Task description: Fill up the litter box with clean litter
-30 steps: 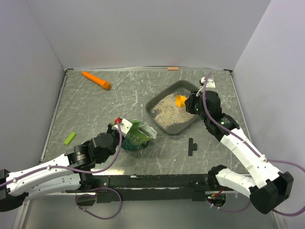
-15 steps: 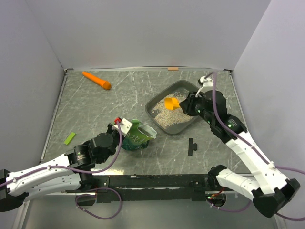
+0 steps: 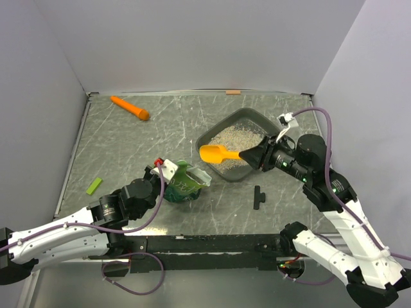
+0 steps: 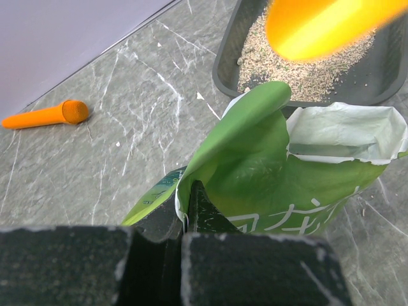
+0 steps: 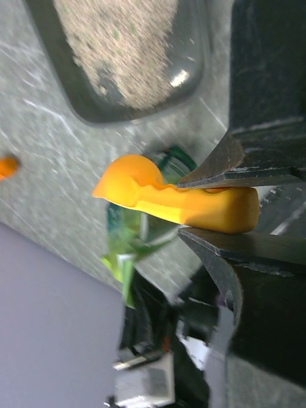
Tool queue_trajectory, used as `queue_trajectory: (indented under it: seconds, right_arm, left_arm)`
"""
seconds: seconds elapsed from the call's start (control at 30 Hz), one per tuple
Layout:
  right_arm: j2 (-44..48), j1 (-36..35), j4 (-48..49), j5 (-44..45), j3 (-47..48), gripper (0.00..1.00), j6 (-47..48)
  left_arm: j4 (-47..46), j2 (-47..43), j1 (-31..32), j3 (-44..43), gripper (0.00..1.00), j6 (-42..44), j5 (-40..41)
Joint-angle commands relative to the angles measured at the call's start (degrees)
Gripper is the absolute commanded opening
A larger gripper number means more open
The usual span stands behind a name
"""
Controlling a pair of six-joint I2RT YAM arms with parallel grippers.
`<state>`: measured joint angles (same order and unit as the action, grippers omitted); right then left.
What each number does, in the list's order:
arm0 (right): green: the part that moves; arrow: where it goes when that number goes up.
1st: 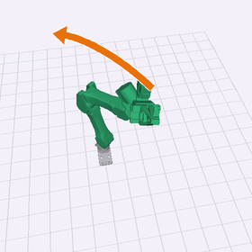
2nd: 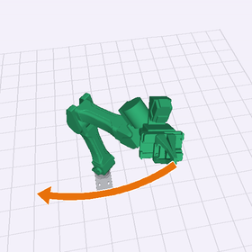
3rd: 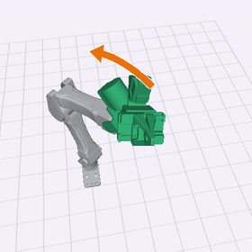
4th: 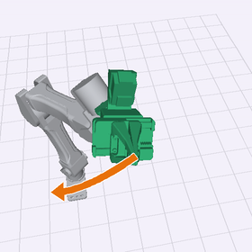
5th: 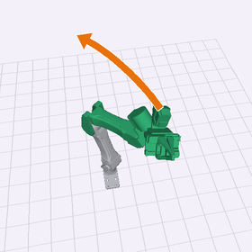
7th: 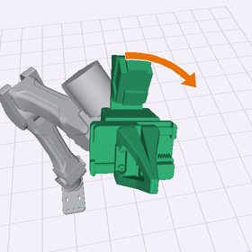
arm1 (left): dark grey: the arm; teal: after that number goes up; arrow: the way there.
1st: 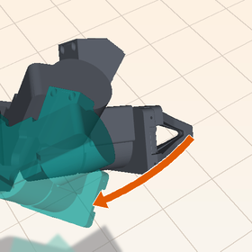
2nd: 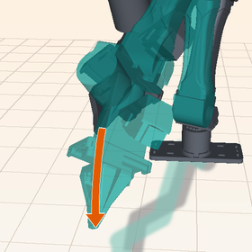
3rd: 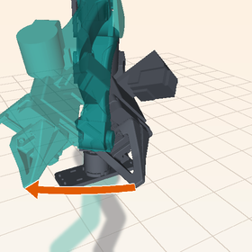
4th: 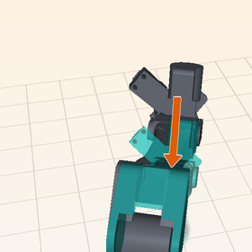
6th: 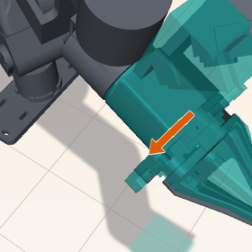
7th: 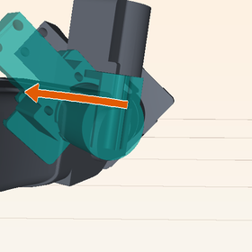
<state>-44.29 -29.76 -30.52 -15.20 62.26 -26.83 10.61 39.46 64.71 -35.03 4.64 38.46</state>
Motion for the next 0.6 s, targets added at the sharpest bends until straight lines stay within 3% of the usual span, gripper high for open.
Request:
queue_trajectory:
  seconds: [0.0, 0.33, 0.57]
  right_arm:
    - [2.01, -0.39, -4.19, -7.12, 3.30, 0.00, -1.47]
    - [3.60, -0.47, -8.50, -10.02, 3.83, 0.00, -1.82]
    - [3.34, -0.83, -4.64, -9.76, 0.15, 0.00, -3.40]
  left_arm:
    - [1.78, -0.88, -0.37, -1.27, 0.01, -0.60, 4.43]
    - [1.96, -1.23, -0.37, -1.45, 0.01, -0.60, 4.52]
    - [1.78, -1.58, -0.37, -1.54, 0.01, -0.69, 4.26]
